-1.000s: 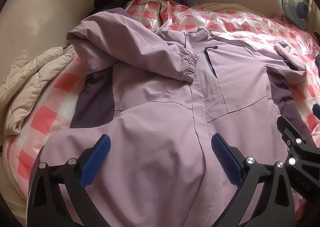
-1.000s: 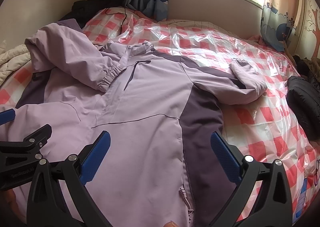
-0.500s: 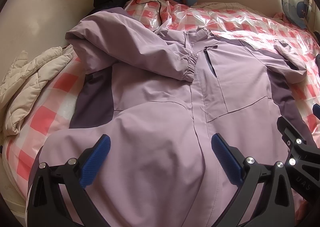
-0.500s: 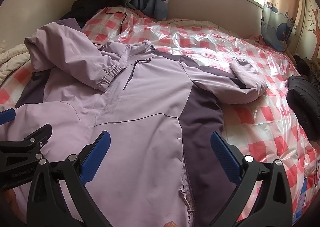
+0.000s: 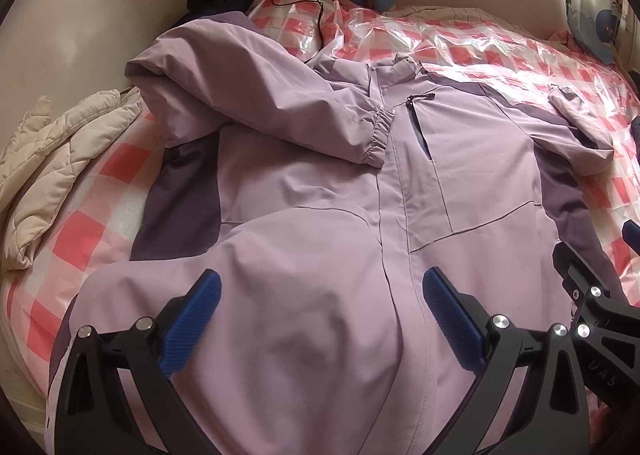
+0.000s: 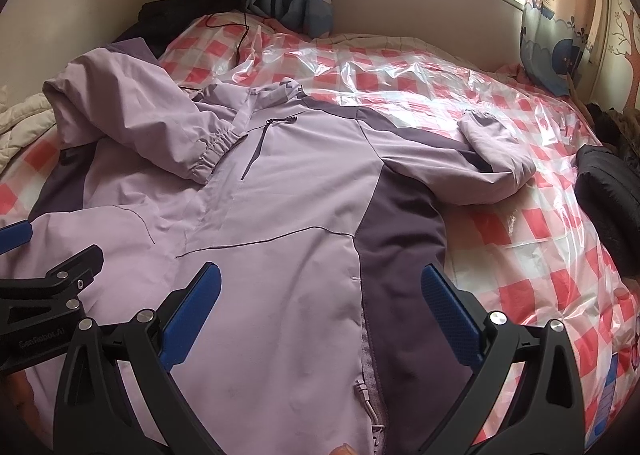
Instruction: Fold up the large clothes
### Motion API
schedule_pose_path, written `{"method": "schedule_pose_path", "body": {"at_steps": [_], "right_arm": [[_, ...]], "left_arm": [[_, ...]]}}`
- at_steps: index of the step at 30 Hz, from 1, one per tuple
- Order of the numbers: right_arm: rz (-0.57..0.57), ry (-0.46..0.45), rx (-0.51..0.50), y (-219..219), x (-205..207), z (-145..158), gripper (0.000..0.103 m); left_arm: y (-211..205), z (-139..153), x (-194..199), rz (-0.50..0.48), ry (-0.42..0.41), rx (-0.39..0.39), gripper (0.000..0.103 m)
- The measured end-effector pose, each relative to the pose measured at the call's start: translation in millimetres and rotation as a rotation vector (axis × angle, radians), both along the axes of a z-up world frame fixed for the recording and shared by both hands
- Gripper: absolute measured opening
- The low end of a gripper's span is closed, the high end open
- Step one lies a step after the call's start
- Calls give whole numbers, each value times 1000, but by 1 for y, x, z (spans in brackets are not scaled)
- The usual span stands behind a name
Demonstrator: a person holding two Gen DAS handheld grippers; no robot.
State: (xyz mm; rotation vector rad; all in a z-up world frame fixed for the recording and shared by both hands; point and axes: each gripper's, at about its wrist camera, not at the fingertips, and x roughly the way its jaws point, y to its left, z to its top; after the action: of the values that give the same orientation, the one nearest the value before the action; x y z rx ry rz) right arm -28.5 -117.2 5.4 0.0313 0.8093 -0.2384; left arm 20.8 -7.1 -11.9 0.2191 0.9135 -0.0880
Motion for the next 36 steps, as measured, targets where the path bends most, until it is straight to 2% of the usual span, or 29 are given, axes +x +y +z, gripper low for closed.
{"method": "schedule_pose_path", "body": {"at_steps": [30, 36], "right_arm": [[0, -1, -15, -7, 1, 6, 97], [27, -23, -1, -17, 0, 16, 97]], "left_arm": [[-10, -2, 8, -6, 14, -15, 97], [-11, -2, 9, -5, 8, -17, 97]]}}
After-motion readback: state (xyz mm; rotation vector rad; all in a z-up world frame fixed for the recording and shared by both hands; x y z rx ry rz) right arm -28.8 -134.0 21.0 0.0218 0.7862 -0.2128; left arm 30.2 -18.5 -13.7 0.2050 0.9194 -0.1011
